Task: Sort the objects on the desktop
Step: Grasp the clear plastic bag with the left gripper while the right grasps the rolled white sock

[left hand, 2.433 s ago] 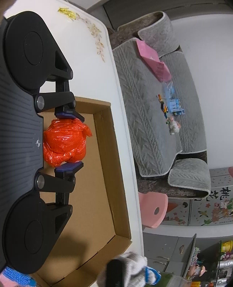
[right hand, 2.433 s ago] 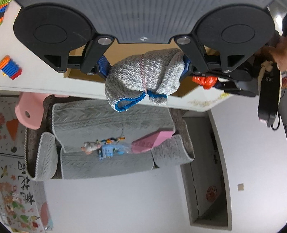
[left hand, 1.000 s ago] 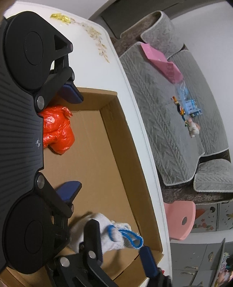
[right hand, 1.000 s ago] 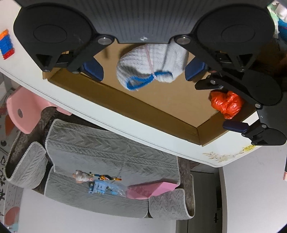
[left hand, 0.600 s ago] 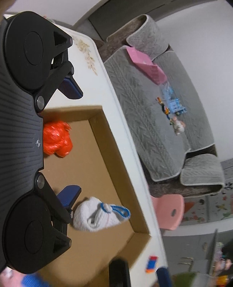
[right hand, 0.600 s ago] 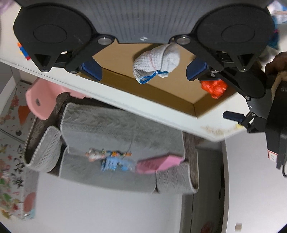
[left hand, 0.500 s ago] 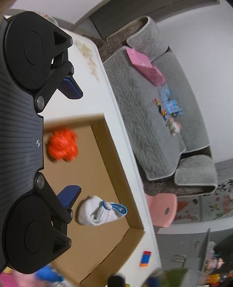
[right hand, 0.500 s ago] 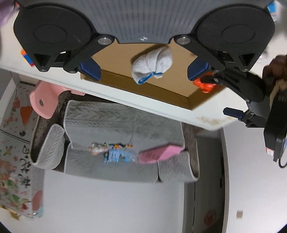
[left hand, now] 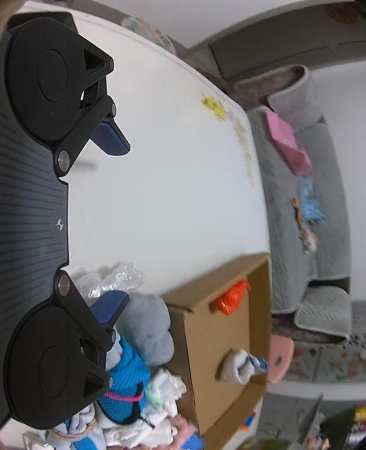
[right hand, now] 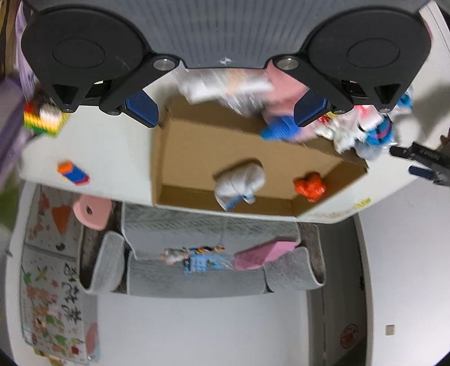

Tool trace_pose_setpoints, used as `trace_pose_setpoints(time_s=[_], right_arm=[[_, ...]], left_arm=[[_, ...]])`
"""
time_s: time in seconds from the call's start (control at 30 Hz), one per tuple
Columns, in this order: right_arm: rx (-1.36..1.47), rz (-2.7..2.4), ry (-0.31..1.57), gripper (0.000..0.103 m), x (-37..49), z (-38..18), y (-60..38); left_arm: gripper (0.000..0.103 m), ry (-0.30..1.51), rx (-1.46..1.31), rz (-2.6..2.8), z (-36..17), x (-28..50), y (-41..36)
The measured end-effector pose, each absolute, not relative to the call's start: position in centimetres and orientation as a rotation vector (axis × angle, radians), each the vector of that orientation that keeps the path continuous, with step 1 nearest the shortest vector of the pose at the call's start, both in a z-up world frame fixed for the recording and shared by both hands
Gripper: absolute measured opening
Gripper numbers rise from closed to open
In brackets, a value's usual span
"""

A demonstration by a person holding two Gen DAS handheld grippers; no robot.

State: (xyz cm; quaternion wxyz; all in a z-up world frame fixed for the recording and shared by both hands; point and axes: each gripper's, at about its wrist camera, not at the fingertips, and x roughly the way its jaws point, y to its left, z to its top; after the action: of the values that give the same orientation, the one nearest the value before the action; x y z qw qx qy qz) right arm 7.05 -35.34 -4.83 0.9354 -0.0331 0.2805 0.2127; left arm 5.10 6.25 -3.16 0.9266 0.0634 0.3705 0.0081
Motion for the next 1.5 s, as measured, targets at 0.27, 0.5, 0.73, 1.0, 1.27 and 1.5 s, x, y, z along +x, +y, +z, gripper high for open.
trace_pose_setpoints(time_s=[0.27, 0.5, 0.73, 1.0, 1.27, 1.5], right_arm=[[-0.044, 0.397, 0.609, 0.102, 7.8, -6.4, -36.2], [-0.108, 0.464, 0.63, 0.093, 7.4, -7.5, -34.7], [-0.092, 0.524, 0.658, 0.065, 5.2, -7.4, -36.7], [-0.061, 0.487, 0.62, 0.075, 5.7, -7.2, -38.6], [-0.167, 0.53, 0.547, 0.091, 5.5, -6.9, -36.5], [-0.257, 0.533, 0.567, 0.089, 5.0, -7.6, -35.7]], left_arm=[[0.103, 0.74, 0.19, -0.014, -3.6, 4.5, 5.2], [0.103, 0.758, 0.145, -0.011, -3.9, 4.2, 6.2], [0.099, 0.804, 0.097, -0.064, -3.3, 3.3, 7.3], [0.102, 0.767, 0.093, -0.175, -3.1, 2.7, 6.0], [0.103, 0.8, 0.201, -0.149, -5.3, 3.4, 4.5], [0.078, 0.819, 0.113, -0.184, -5.0, 3.1, 4.8]])
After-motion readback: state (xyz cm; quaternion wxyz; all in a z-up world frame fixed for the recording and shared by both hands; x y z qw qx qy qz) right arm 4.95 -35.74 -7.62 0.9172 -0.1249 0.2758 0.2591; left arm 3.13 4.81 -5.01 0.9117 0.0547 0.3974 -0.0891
